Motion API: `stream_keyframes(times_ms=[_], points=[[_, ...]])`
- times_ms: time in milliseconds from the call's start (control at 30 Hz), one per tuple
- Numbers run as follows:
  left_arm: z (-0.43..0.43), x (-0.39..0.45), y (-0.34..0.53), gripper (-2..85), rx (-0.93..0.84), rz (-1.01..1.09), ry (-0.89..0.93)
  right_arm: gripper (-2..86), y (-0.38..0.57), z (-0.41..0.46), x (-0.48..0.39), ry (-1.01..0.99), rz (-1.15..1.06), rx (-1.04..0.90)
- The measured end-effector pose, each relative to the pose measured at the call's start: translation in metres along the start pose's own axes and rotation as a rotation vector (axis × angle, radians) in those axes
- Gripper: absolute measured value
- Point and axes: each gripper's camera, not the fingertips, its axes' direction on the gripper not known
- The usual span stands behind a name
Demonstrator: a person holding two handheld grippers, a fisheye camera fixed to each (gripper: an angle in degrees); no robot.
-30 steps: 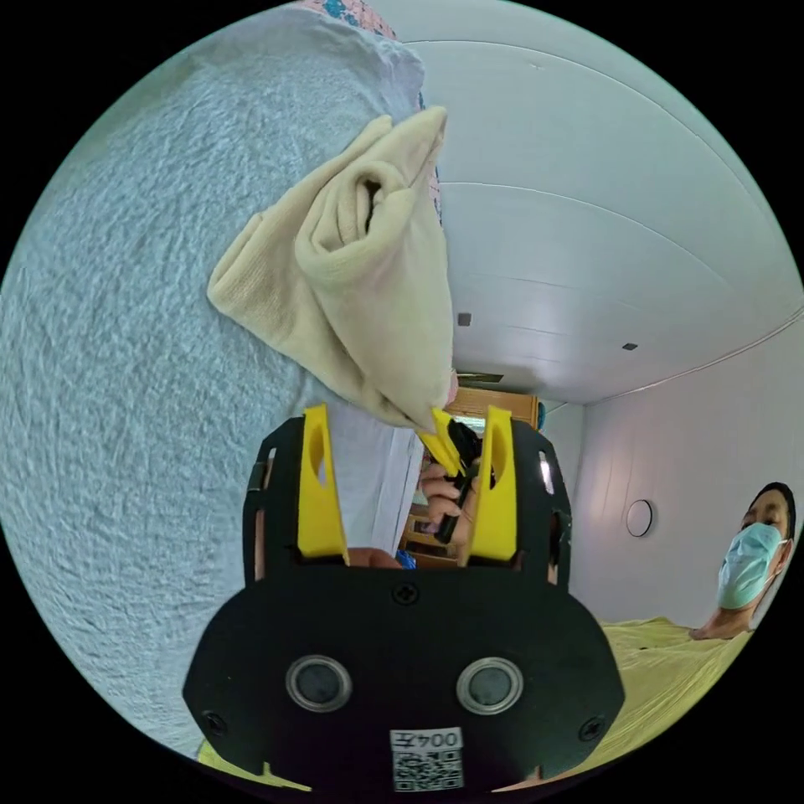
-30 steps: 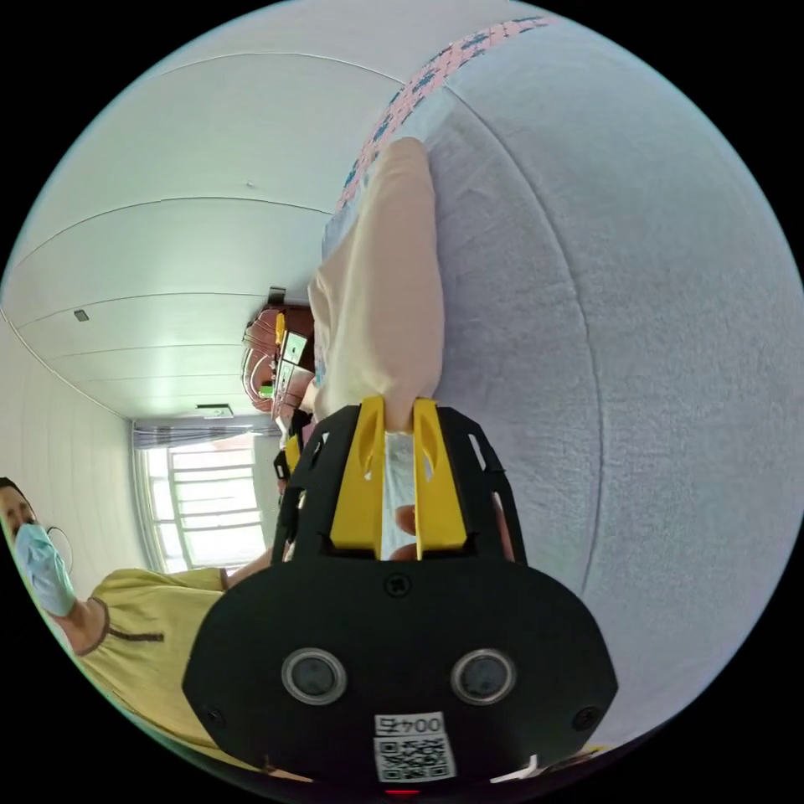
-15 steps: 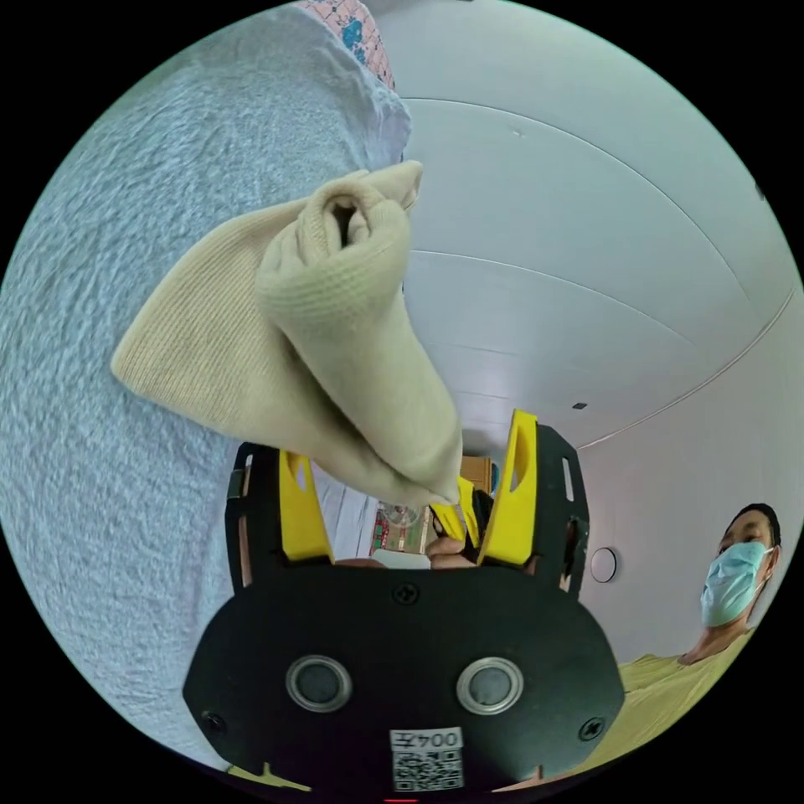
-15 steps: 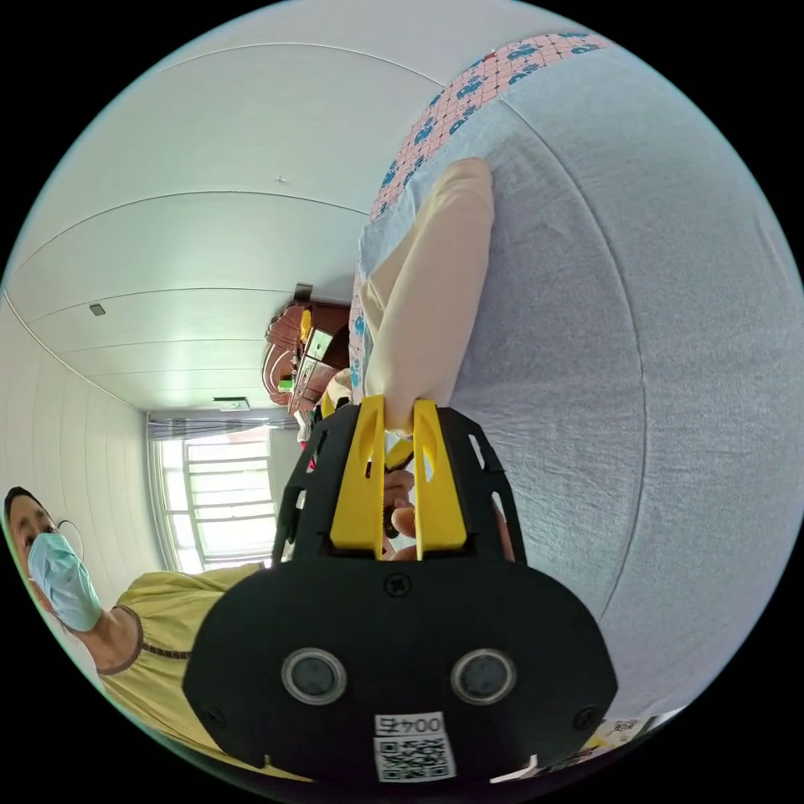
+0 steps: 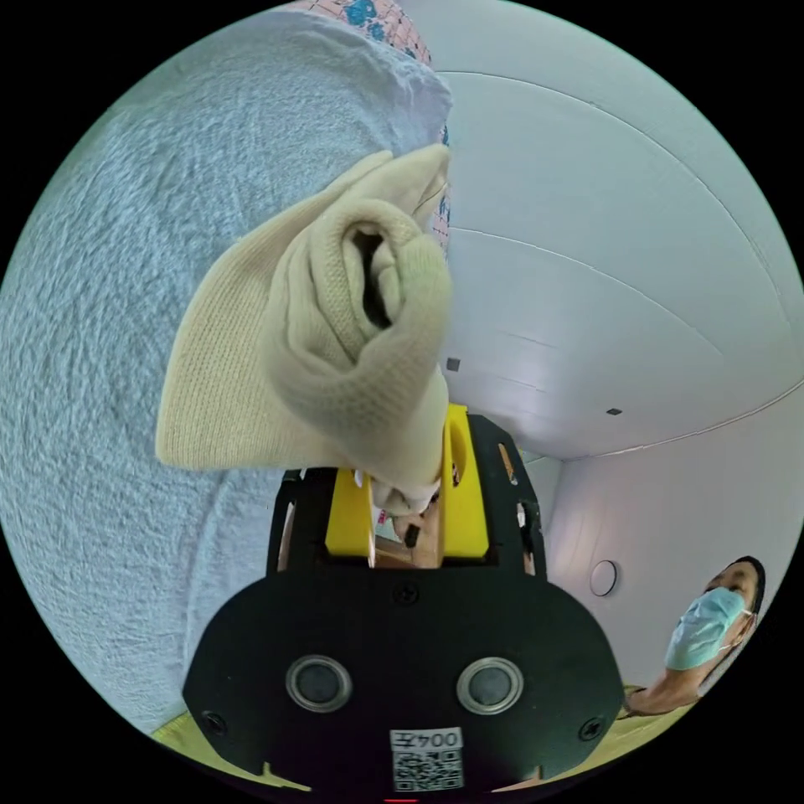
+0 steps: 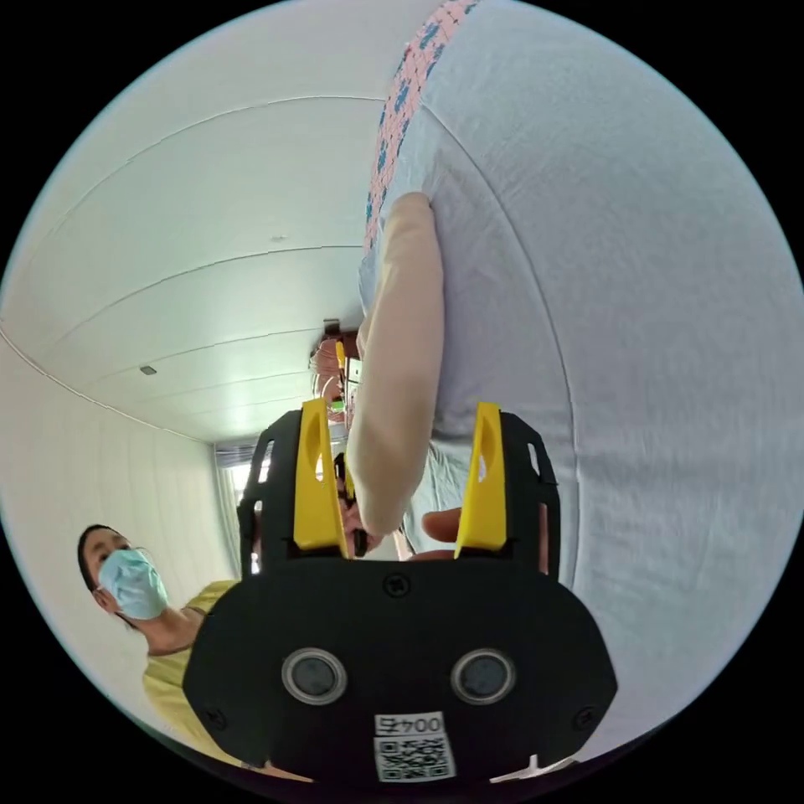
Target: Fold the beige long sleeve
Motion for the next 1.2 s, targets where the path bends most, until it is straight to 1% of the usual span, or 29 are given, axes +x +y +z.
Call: stream_keyframes(times_ms=[167, 333, 400, 500, 567, 600, 667, 700, 767, 800, 867, 900, 1033, 1167, 1200], points=[[0.006, 0.008, 0.020, 13.6, -0.053, -0.043, 0.063, 25.2, -0.072, 0.055, 0.028, -0.091, 0.036, -0.095], [0.016, 0.011, 0.051, 13.6, -0.080, -0.027, 0.062, 24.2, -0.114, 0.115, 0.051, -0.105, 0.051, -0.171], [0.022, 0.009, 0.066, 13.6, -0.087, -0.020, 0.056, 22.5, -0.125, 0.138, 0.060, -0.082, 0.054, -0.202], [0.032, 0.009, 0.094, 13.3, -0.097, 0.032, 0.009, 16.5, -0.134, 0.180, 0.074, 0.016, 0.038, -0.284], [0.042, 0.017, 0.119, 13.2, -0.110, 0.128, -0.086, 12.1, -0.126, 0.206, 0.079, 0.146, -0.023, -0.307], [0.044, 0.021, 0.127, 13.1, -0.115, 0.159, -0.116, 11.3, -0.121, 0.211, 0.078, 0.187, -0.046, -0.298], [0.054, 0.041, 0.160, 13.0, -0.118, 0.315, -0.242, 9.3, -0.093, 0.229, 0.062, 0.321, -0.196, -0.220], [0.056, 0.047, 0.170, 12.9, -0.115, 0.363, -0.273, 9.1, -0.083, 0.233, 0.056, 0.352, -0.242, -0.196], [0.060, 0.076, 0.216, 12.7, -0.088, 0.544, -0.392, 8.6, -0.037, 0.251, 0.031, 0.456, -0.428, -0.091], [0.061, 0.083, 0.228, 12.7, -0.082, 0.584, -0.422, 8.5, -0.024, 0.255, 0.025, 0.475, -0.472, -0.062], [0.061, 0.108, 0.280, 12.5, -0.057, 0.720, -0.500, 8.4, 0.029, 0.266, 0.010, 0.510, -0.609, 0.040], [0.060, 0.113, 0.294, 12.4, -0.051, 0.743, -0.507, 8.4, 0.042, 0.269, 0.007, 0.515, -0.641, 0.062], [0.046, 0.146, 0.401, 12.3, 0.023, 0.861, -0.547, 8.3, 0.129, 0.285, 0.001, 0.497, -0.786, 0.167], [0.018, 0.167, 0.512, 12.4, 0.122, 0.890, -0.579, 8.3, 0.209, 0.311, 0.014, 0.430, -0.882, 0.198], [0.012, 0.168, 0.528, 12.4, 0.137, 0.889, -0.580, 8.3, 0.219, 0.316, 0.017, 0.419, -0.893, 0.196]])
